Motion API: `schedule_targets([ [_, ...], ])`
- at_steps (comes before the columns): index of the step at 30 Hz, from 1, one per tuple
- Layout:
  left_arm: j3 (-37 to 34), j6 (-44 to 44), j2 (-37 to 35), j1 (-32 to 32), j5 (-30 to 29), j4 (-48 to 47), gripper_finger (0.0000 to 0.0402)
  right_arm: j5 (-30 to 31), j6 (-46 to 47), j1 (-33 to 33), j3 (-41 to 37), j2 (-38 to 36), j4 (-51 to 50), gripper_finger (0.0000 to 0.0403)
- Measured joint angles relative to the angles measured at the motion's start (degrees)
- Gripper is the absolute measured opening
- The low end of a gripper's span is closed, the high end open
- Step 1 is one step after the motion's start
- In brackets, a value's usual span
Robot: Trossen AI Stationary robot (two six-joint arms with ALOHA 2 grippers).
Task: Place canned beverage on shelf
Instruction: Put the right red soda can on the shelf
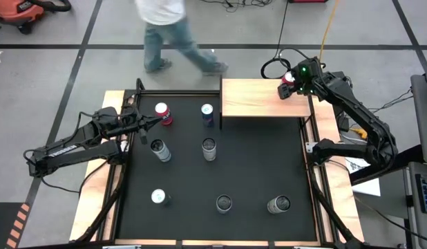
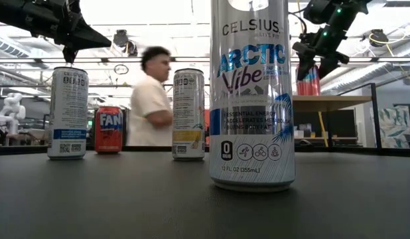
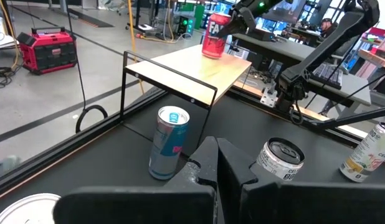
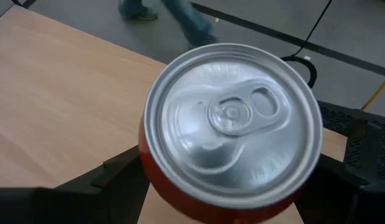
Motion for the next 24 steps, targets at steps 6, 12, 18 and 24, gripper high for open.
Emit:
schedule_targets([
  [6, 0.0, -0.1, 0.0, 0.0, 0.0, 0.0, 0.0000, 0.0, 0.0, 0.0, 0.0, -0.1, -0.9, 0.0313],
  [12, 0.0, -1.5, 0.0, 0.0, 0.0, 0.0, 0.0000, 0.0, -1.2, 0.0, 0.0, -0.1, -1.4, 0.0313],
  [18, 0.0, -1.6, 0.0, 0.0, 0.0, -0.2, 0.0000, -0.2, -1.7, 0.0, 0.0, -0.1, -1.5, 0.0313],
  [24, 0.0, -1.6, 0.0, 0.0, 0.0, -0.2, 0.0000, -0.2, -2.2, 0.0, 0.0, -0.1, -1.6, 0.0313],
])
